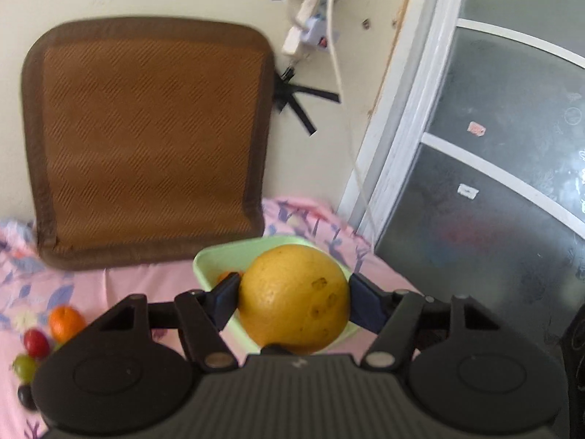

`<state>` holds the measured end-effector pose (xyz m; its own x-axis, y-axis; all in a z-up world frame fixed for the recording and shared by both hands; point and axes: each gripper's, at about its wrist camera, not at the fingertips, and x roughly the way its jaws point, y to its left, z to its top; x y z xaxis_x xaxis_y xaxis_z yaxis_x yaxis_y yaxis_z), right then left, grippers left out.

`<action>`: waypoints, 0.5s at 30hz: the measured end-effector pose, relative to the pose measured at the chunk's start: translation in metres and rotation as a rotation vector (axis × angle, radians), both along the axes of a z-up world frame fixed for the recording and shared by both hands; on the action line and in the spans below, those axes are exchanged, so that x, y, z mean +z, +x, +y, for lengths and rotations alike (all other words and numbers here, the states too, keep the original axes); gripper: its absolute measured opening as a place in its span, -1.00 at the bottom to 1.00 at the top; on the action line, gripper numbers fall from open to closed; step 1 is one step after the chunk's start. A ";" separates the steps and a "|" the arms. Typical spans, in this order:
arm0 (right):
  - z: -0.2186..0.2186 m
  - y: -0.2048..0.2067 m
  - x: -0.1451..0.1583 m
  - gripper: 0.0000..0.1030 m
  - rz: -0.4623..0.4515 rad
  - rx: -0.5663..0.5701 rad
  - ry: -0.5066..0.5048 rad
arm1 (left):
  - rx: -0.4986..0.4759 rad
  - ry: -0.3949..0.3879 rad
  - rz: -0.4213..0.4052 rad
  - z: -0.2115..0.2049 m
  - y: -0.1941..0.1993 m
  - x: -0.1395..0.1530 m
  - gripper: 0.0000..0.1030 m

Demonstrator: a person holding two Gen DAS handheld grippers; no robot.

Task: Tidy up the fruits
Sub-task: 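Lower the grapefruit into the green basket and open the left tool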

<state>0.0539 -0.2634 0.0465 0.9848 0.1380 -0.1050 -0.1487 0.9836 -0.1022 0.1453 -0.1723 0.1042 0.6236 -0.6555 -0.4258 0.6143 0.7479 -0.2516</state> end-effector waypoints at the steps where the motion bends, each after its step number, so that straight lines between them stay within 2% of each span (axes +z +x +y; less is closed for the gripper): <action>1: -0.007 0.006 -0.001 0.14 -0.009 -0.042 -0.022 | -0.015 0.006 -0.020 -0.017 0.008 0.004 0.27; 4: -0.037 0.031 -0.011 0.14 0.061 -0.126 -0.017 | -0.055 0.024 0.027 -0.062 0.042 -0.009 0.27; 8: -0.072 0.054 -0.026 0.13 0.190 -0.163 0.105 | -0.074 0.047 0.154 -0.098 0.077 -0.045 0.27; 12: -0.079 0.063 -0.032 0.15 0.248 -0.180 0.103 | -0.068 0.035 0.223 -0.107 0.091 -0.065 0.28; 15: -0.075 0.060 -0.034 0.16 0.212 -0.207 0.068 | -0.043 0.048 0.233 -0.108 0.093 -0.071 0.28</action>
<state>0.1134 -0.3387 0.0130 0.9498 -0.0496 -0.3089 0.0446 0.9987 -0.0232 0.2387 -0.2799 0.0330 0.4768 -0.6549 -0.5864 0.5755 0.7368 -0.3549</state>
